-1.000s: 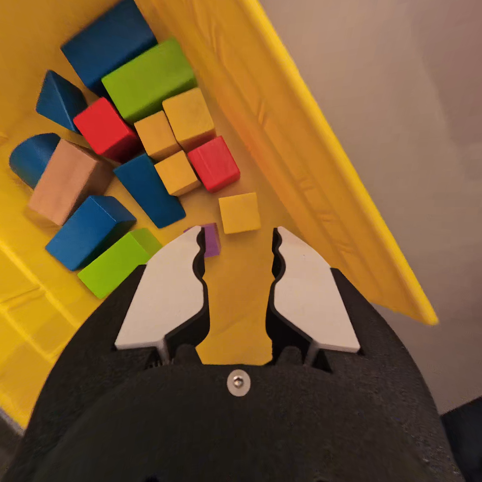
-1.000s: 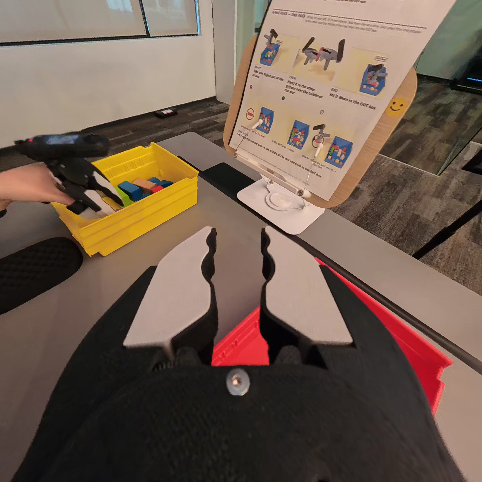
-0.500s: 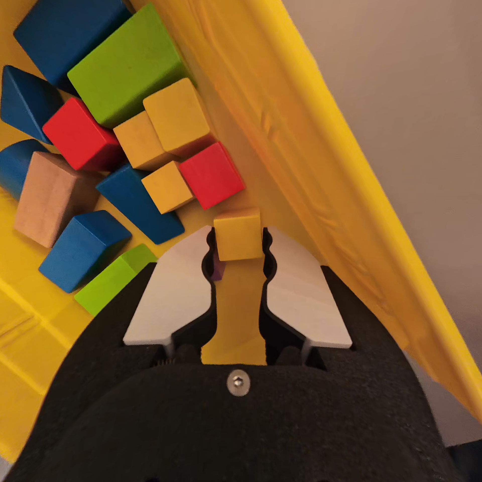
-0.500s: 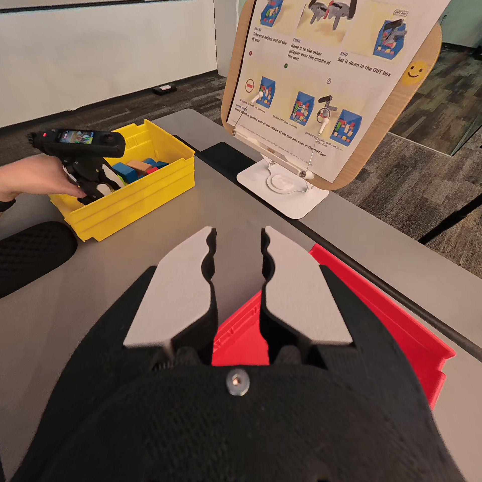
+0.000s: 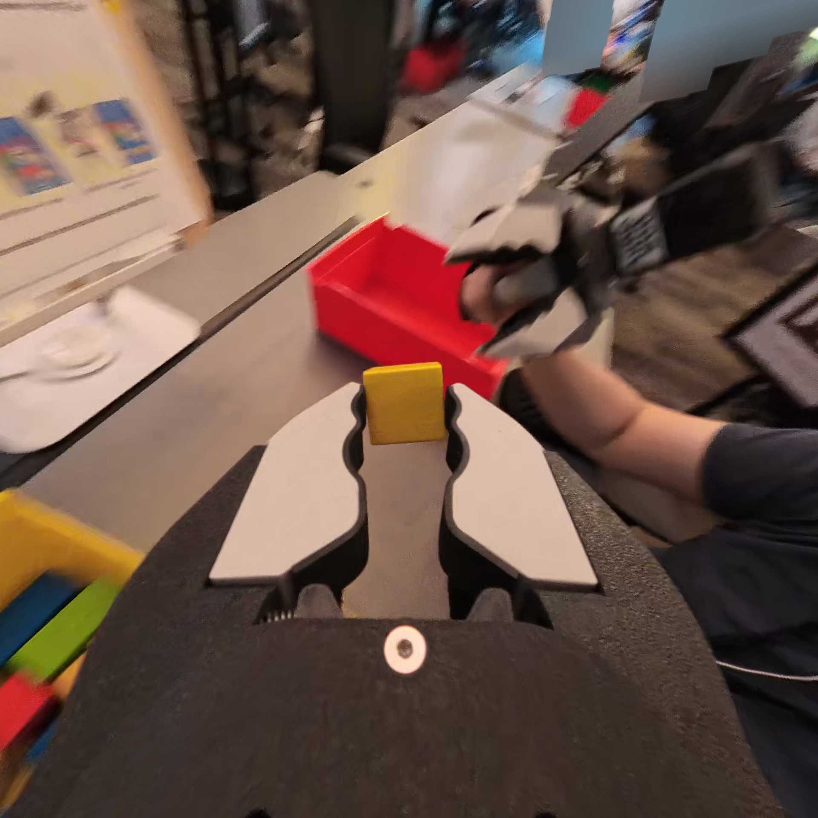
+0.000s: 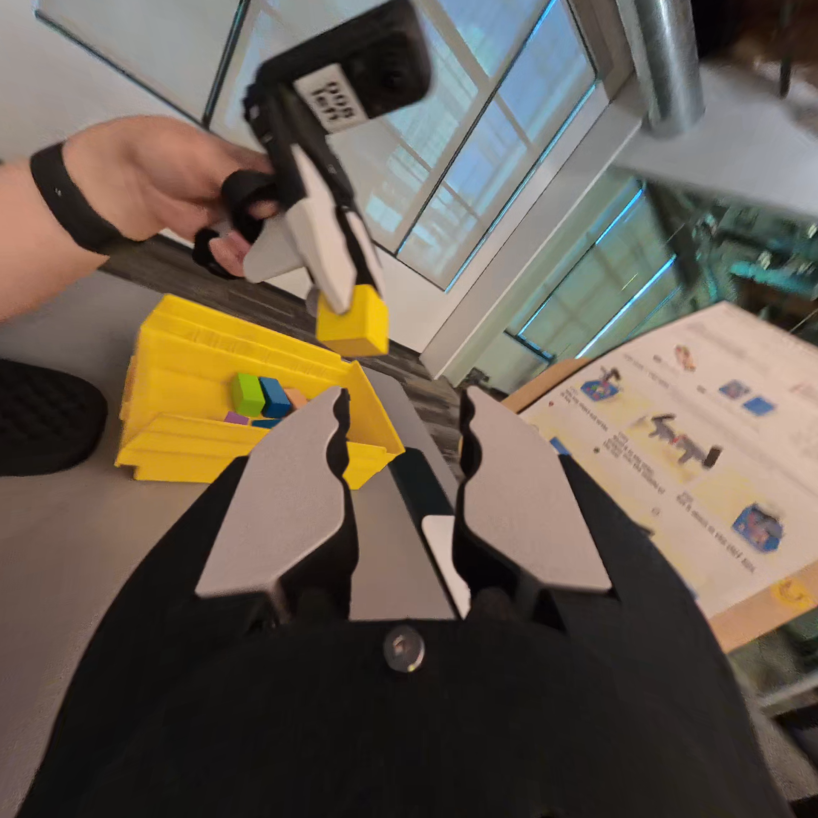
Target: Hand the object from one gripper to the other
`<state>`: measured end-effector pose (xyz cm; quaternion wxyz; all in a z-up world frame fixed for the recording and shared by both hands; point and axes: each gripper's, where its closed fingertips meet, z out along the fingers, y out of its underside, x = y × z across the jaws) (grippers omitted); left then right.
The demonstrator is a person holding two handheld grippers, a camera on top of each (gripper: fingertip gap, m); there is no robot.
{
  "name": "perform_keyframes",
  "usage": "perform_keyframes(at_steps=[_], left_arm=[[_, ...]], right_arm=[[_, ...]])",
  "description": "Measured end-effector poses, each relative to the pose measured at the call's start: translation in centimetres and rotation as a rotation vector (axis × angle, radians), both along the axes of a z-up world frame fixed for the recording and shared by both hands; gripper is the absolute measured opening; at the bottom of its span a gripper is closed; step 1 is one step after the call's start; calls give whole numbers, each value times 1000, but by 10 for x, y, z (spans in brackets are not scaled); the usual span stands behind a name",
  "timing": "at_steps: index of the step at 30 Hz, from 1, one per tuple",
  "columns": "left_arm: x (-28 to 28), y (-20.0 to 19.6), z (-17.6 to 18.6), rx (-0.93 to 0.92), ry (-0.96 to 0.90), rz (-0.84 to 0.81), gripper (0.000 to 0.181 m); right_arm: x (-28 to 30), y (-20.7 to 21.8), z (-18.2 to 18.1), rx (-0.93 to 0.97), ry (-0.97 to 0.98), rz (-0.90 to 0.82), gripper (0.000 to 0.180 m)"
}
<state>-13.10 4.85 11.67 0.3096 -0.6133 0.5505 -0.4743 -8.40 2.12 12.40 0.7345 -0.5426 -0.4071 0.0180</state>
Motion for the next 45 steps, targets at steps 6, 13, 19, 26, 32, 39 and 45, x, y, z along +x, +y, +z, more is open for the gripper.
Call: perform_keyframes(at_steps=[6, 13, 19, 26, 32, 39, 45], left_arm=[[31, -23, 10, -156, -146, -136, 33], [31, -33, 14, -267, -222, -215, 33], [39, -40, 12, -264, -223, -228, 33], [29, -31, 2, -220, -167, -226, 54], [18, 5, -13, 26, -55, -11, 54], [12, 8, -15, 48, -27, 0, 50], [6, 13, -12, 64, -35, 18, 47]], right_arm=[[-20, -6, -1, 209, -120, -92, 51], [-19, -1, -1, 231, -90, -126, 47], [-20, 0, 0, 265, -64, -163, 34], [31, 11, -8, -33, -139, -230, 34], [242, -5, -121, -901, -442, -599, 34], [348, -38, -227, -1420, -761, -631, 35], [366, -28, -245, -1433, -864, -622, 35]])
